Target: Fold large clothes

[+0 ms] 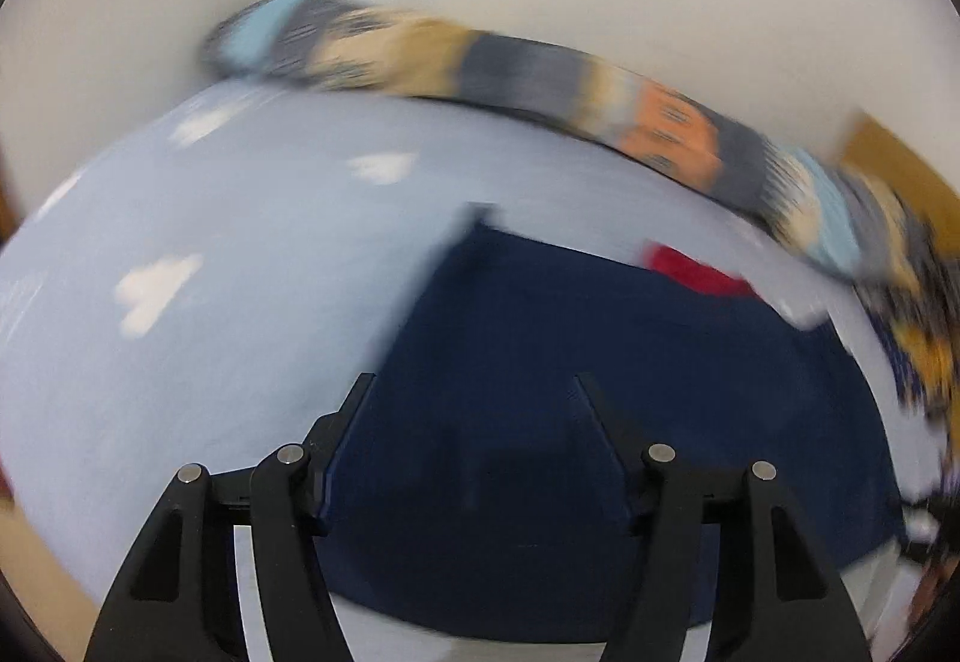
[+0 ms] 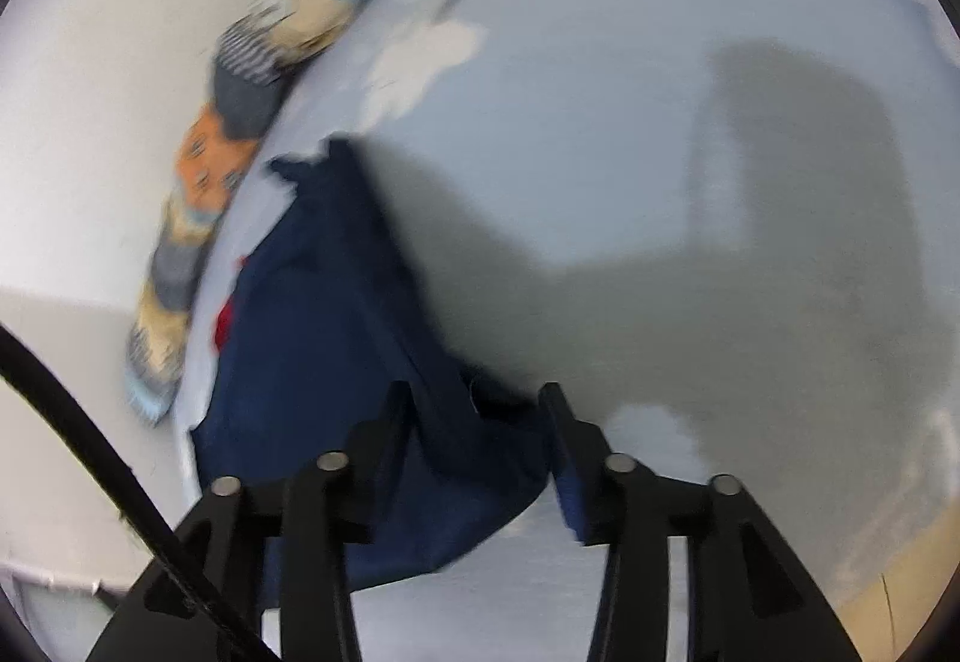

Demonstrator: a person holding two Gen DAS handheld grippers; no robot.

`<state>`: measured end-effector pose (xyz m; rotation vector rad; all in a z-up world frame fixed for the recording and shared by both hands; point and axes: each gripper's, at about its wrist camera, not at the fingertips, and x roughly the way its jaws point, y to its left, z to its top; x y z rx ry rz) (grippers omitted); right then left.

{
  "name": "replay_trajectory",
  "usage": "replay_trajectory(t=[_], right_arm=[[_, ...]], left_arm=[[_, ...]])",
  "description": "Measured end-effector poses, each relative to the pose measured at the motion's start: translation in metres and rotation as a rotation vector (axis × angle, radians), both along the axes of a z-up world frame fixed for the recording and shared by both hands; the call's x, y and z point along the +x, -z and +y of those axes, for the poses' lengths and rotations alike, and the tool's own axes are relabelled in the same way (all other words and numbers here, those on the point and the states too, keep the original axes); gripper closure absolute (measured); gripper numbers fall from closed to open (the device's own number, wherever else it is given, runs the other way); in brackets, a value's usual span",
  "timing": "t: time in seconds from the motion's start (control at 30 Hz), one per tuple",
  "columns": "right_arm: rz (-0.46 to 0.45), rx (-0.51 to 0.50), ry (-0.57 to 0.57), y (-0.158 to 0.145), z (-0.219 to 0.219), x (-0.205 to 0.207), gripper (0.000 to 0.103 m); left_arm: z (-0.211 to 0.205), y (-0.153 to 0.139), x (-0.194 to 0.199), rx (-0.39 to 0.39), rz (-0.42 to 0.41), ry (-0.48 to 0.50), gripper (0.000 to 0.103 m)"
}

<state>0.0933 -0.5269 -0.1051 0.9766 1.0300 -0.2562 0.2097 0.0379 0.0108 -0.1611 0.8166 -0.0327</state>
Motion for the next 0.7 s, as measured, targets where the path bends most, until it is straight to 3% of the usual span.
replay_trajectory(t=[0.1,0.13,0.17,0.23,0.3,0.33,0.4,0.47,0.53,0.6,0.63,0.7], right_arm=[[0.01,-0.054,0.142,-0.008,-0.023,-0.023,0.049],[-0.025,-0.098,0.168,-0.018,-0.025,-0.026,0.049],[-0.127,-0.126,0.108,-0.033,-0.021,-0.02,0.049],[-0.221,-0.14,-0.02,-0.043,-0.001,-0.003,0.049],[-0.294,-0.055,-0.173,-0.036,0.031,0.019,0.049],[-0.289,0.015,-0.223,-0.024,0.043,0.031,0.049],[-0.193,0.101,-0.249,0.004,0.055,0.051,0.049],[-0.102,0.087,-0.261,0.025,0.055,0.062,0.058],[-0.099,0.12,-0.262,0.025,0.051,0.063,0.057],[-0.165,0.103,-0.277,0.007,0.047,0.058,0.056],[-0.221,0.084,-0.278,-0.006,0.043,0.056,0.053],[-0.297,0.002,-0.237,-0.031,0.025,0.05,0.028]], left_arm=[[-0.052,0.005,0.006,0.064,-0.022,0.135,0.04],[-0.067,0.01,0.009,0.072,-0.013,0.172,0.04],[-0.083,0.018,0.013,0.077,0.004,0.21,0.04],[-0.105,0.032,0.021,0.064,0.05,0.274,0.04],[-0.124,0.051,0.029,0.08,0.102,0.297,0.04],[-0.128,0.056,0.029,0.087,0.12,0.305,0.04],[-0.133,0.073,0.036,0.128,0.17,0.294,0.04],[-0.133,0.09,0.038,0.159,0.216,0.283,0.033],[-0.131,0.091,0.039,0.154,0.218,0.283,0.032],[-0.128,0.085,0.039,0.135,0.211,0.277,0.032],[-0.125,0.08,0.038,0.107,0.191,0.272,0.032],[-0.125,0.069,0.038,0.076,0.153,0.261,0.032]])
